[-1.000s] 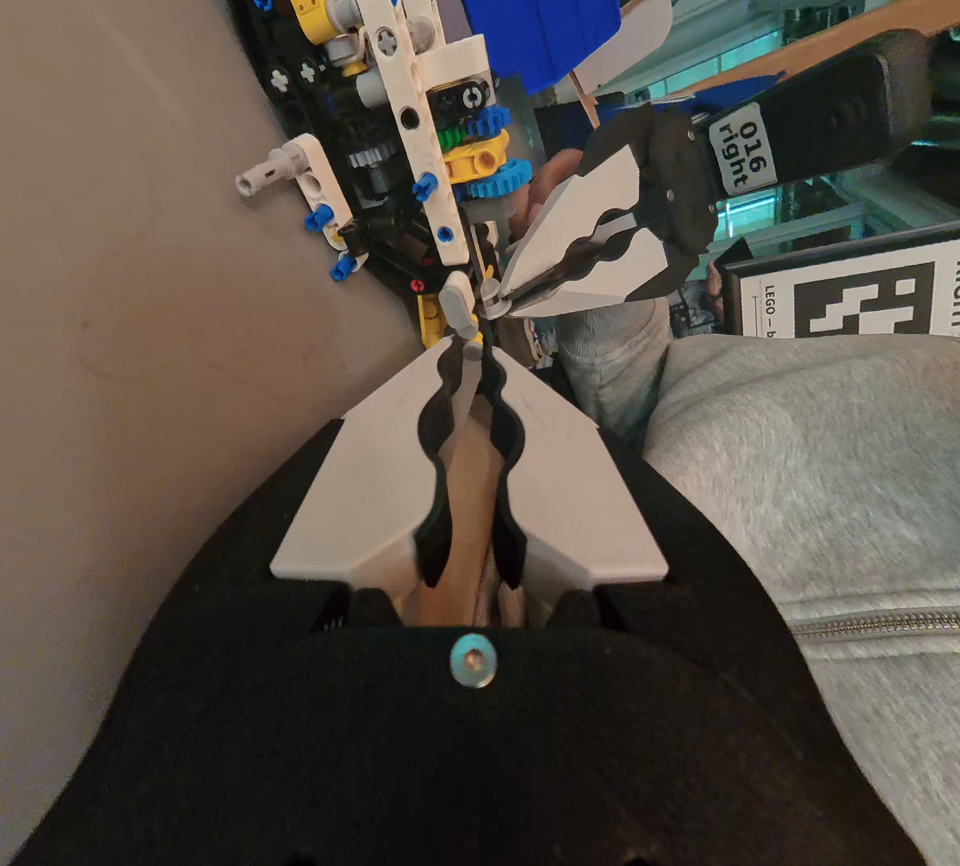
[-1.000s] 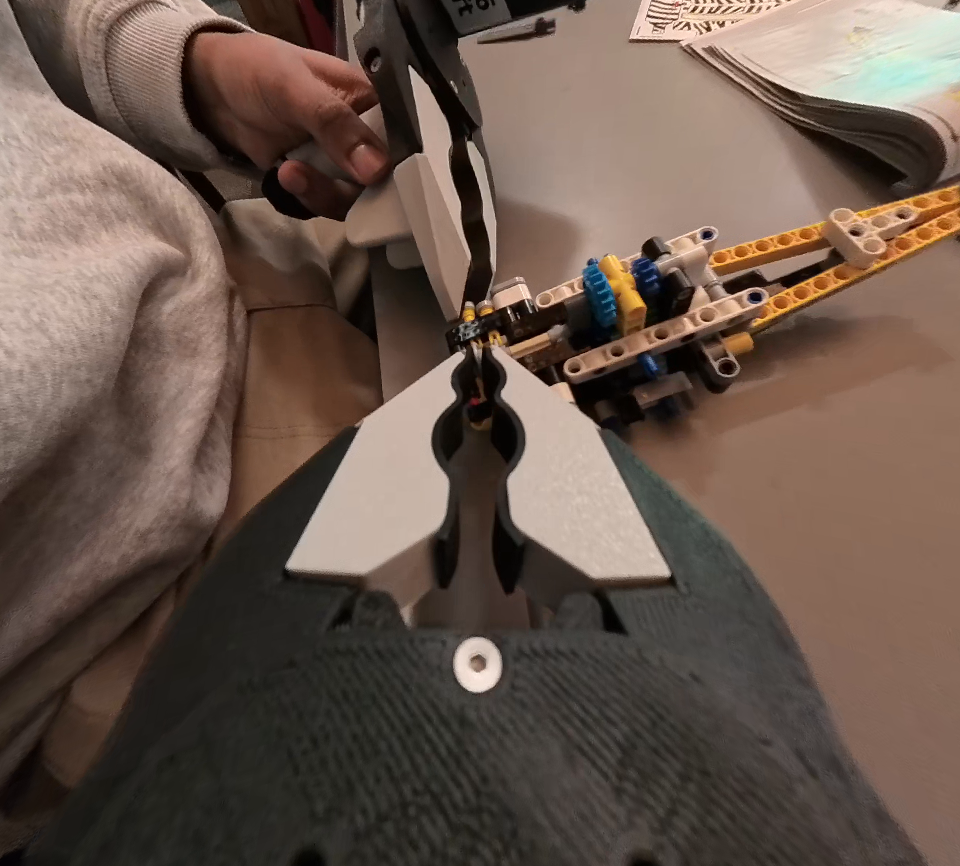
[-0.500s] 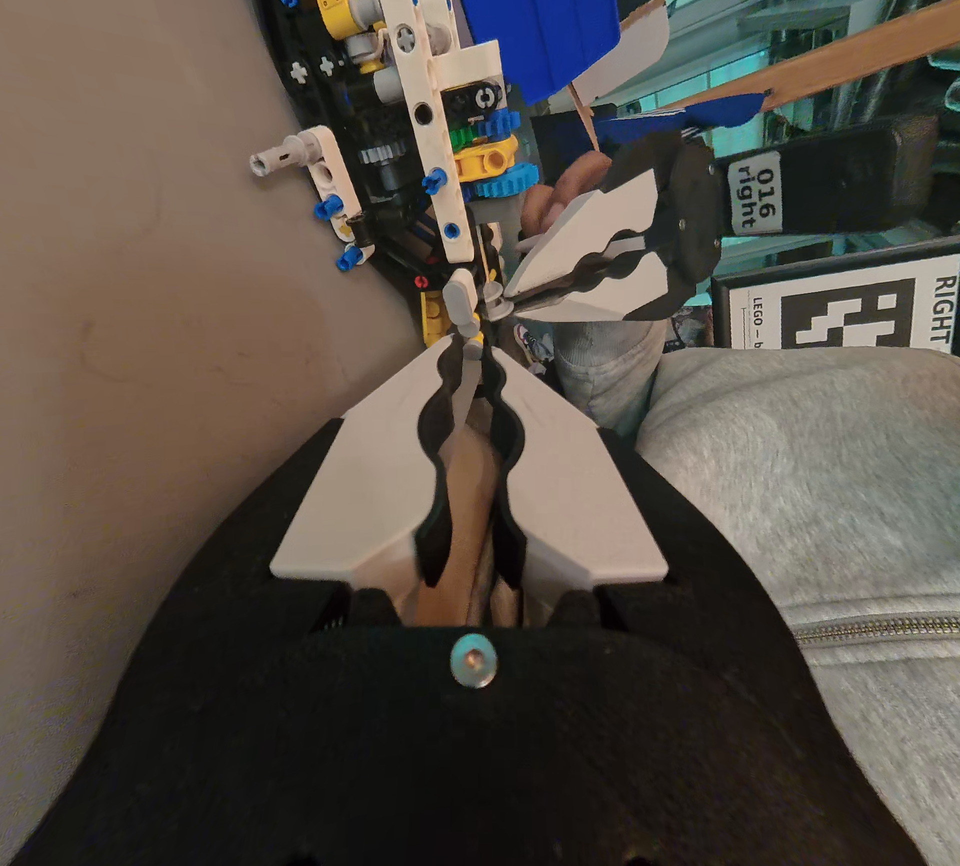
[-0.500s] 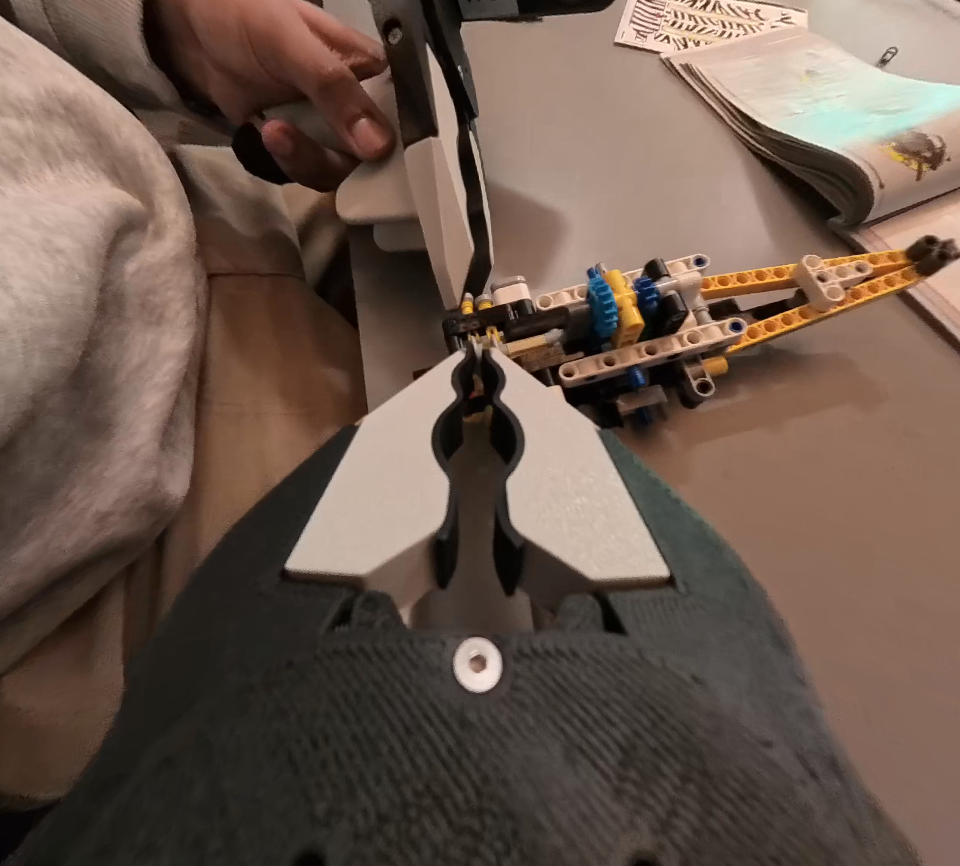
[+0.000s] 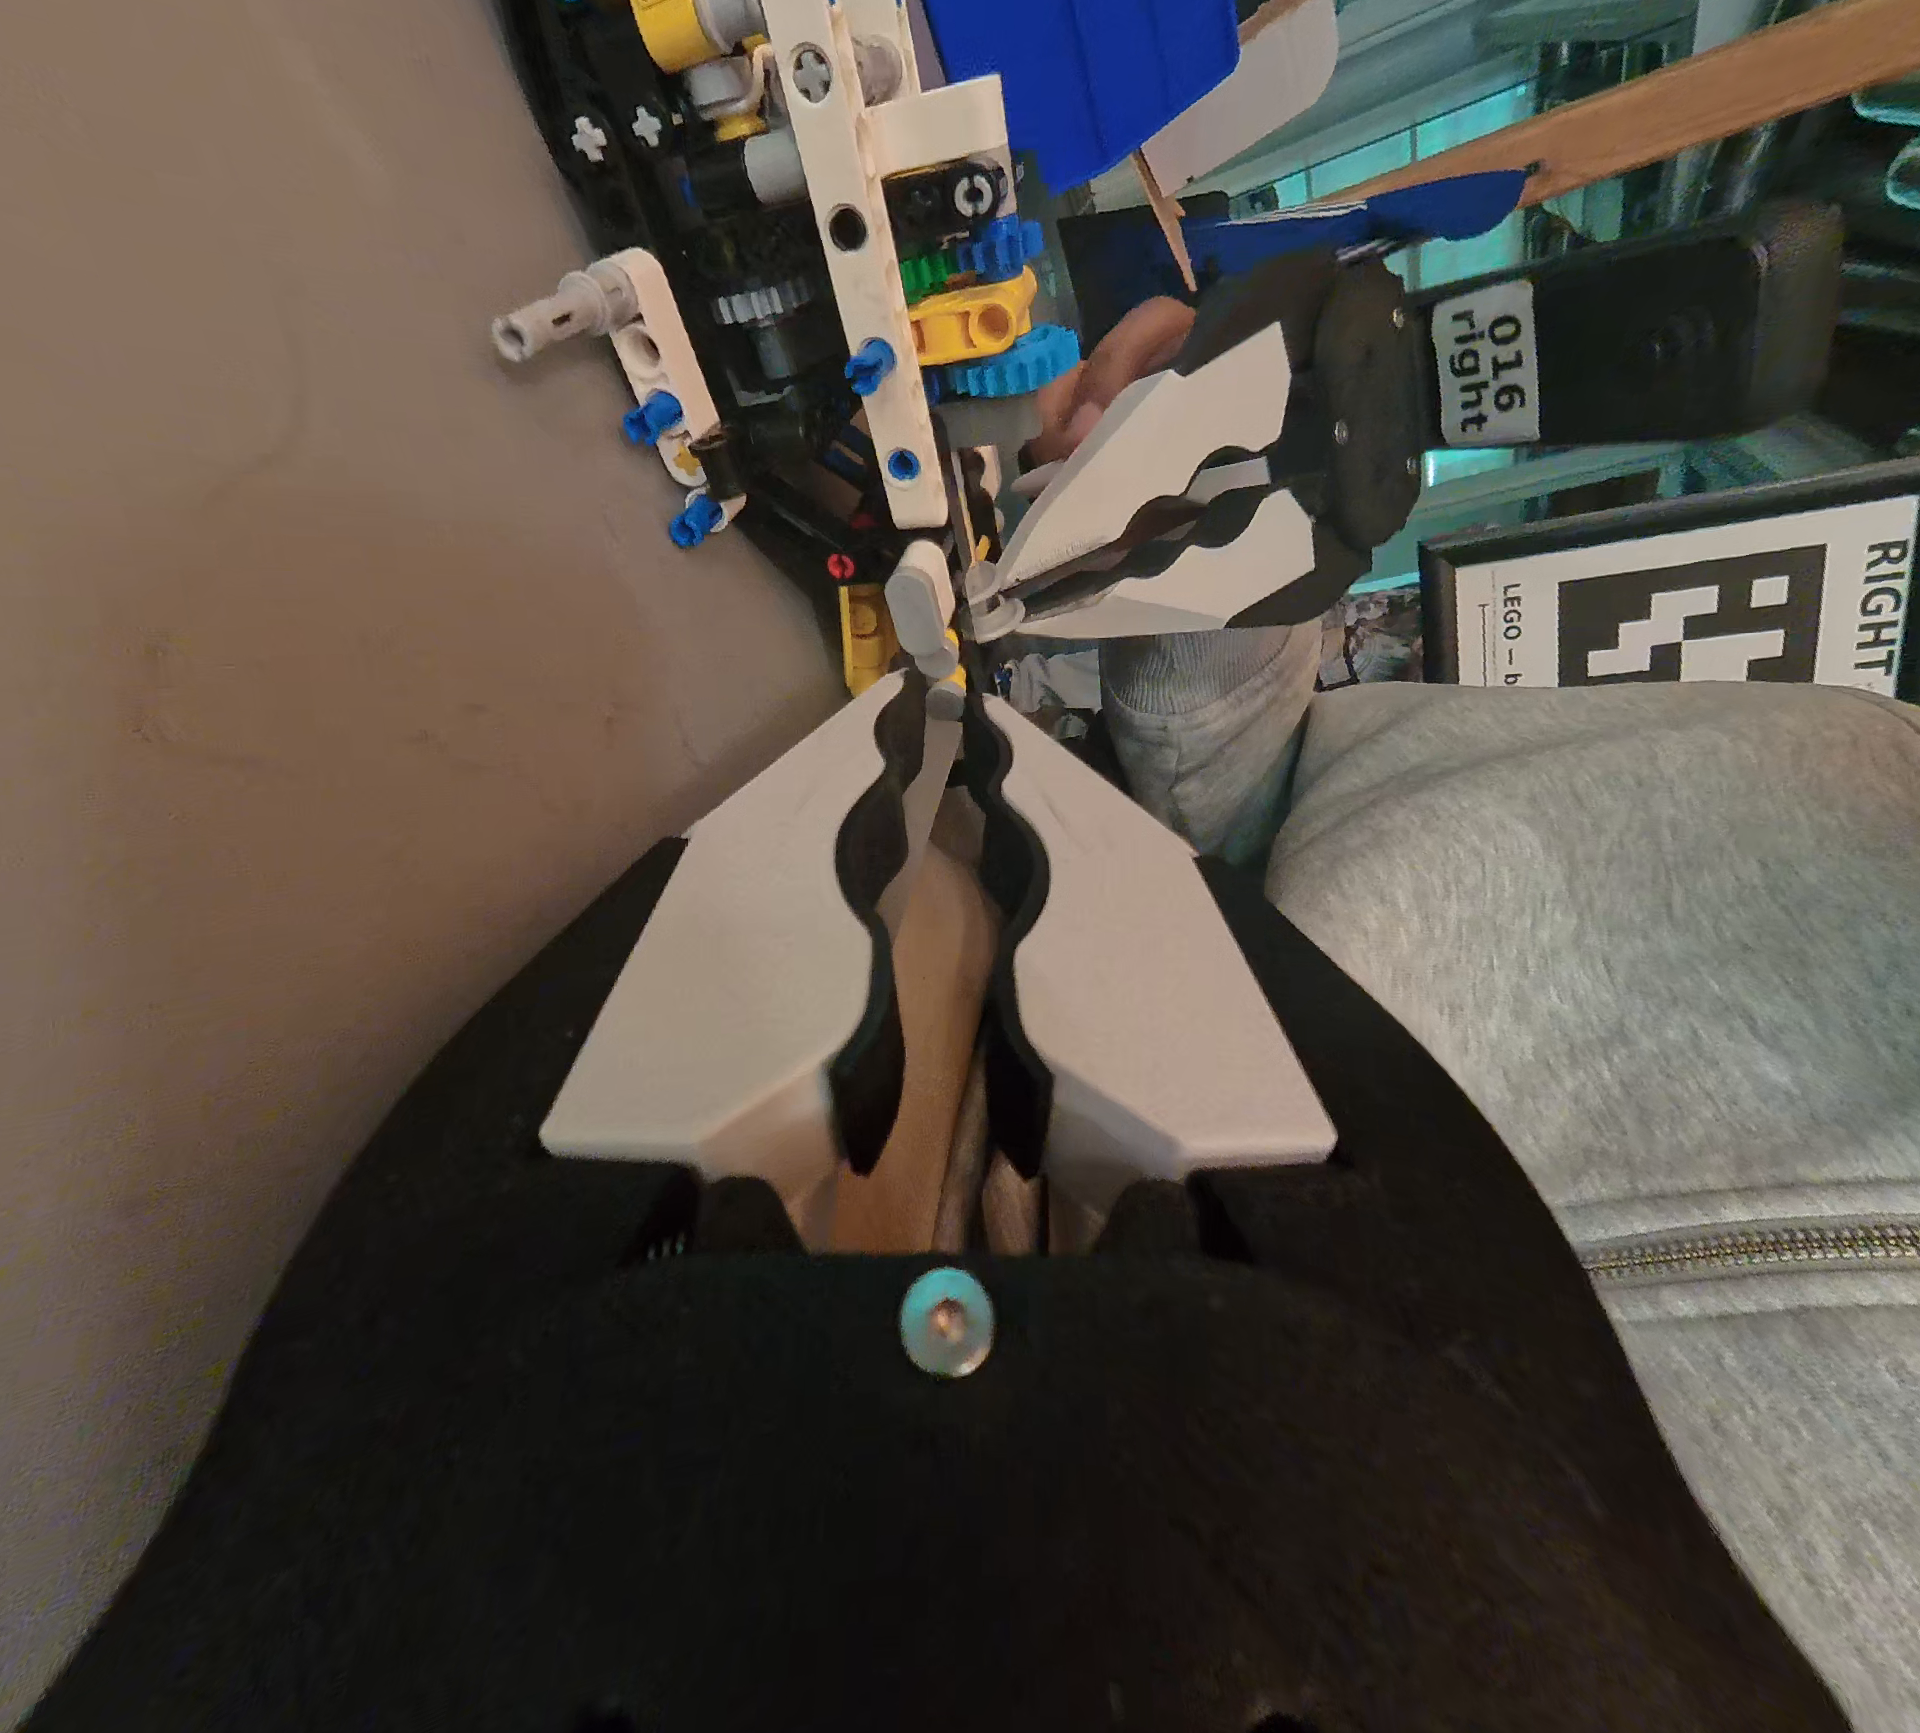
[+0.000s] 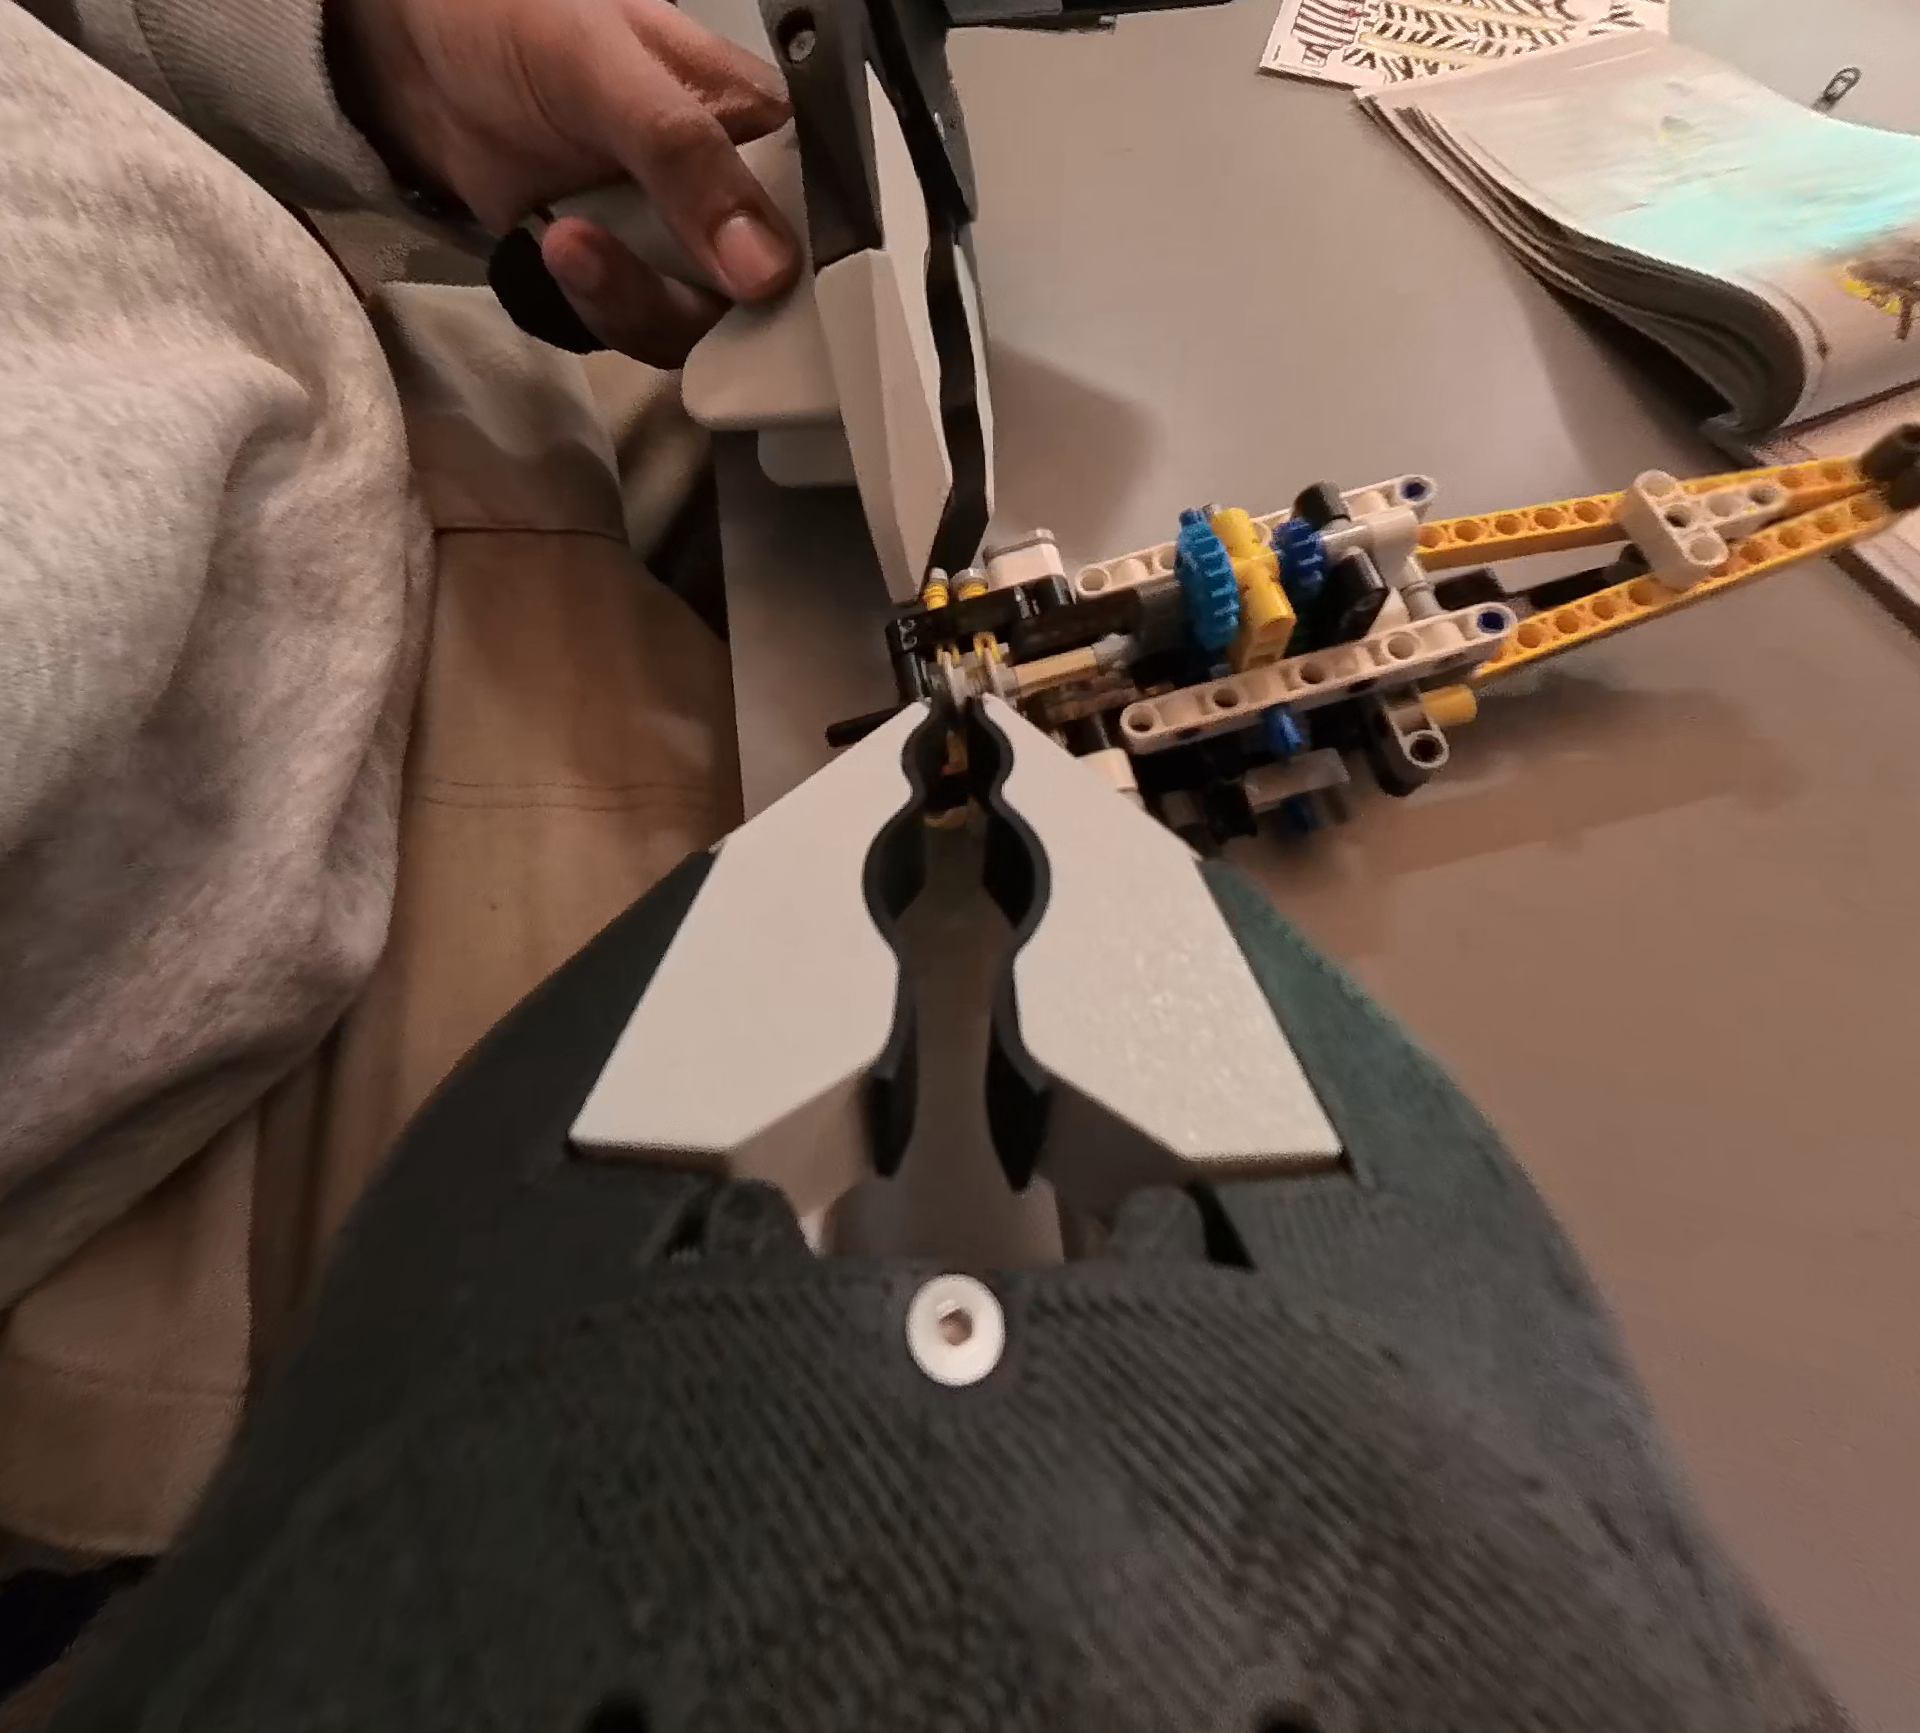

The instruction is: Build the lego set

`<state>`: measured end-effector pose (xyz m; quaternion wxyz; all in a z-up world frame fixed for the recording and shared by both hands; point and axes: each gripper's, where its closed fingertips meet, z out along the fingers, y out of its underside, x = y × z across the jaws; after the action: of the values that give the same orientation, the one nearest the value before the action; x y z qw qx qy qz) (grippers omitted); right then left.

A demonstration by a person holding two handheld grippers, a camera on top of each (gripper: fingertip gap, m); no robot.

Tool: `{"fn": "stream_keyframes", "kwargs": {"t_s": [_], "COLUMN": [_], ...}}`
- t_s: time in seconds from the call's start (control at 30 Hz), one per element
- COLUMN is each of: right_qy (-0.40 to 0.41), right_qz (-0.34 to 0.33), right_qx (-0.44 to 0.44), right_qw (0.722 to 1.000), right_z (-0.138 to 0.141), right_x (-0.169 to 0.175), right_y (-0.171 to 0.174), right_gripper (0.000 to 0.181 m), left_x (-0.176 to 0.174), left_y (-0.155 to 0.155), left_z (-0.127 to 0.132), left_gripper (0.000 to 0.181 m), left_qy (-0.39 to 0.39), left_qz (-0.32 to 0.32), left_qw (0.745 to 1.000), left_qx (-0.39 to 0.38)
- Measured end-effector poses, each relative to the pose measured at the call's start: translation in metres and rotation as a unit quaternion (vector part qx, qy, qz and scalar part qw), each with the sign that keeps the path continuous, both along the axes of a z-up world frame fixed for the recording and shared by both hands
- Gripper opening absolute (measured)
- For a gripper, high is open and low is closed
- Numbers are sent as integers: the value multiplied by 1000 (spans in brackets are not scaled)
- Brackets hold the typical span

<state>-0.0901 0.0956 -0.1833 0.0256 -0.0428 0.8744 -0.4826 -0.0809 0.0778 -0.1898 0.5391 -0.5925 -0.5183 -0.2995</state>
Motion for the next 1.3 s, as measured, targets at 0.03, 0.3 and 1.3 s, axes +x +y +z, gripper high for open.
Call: {"fn": "stream_keyframes", "kwargs": {"t_s": [0.03, 0.3, 1.3], "right_qy": [-8, -53, -97], "right_qz": [1, 7, 8], "right_qx": [-3, -18, -25], "right_qw": [1000, 998, 995], "right_z": [0, 2, 6], "right_x": [0, 0, 0], "right_y": [1, 2, 2], "right_gripper": [2, 0, 0], "left_x": [0, 1, -1], "left_y": [1, 3, 9], "left_z": [0, 0, 2], "left_gripper": [5, 5, 5], "left_qy": [2, 0, -13], "left_qz": [-2, -7, -4], "left_qw": [1000, 1000, 1000], "left_qx": [-1, 2, 21]}}
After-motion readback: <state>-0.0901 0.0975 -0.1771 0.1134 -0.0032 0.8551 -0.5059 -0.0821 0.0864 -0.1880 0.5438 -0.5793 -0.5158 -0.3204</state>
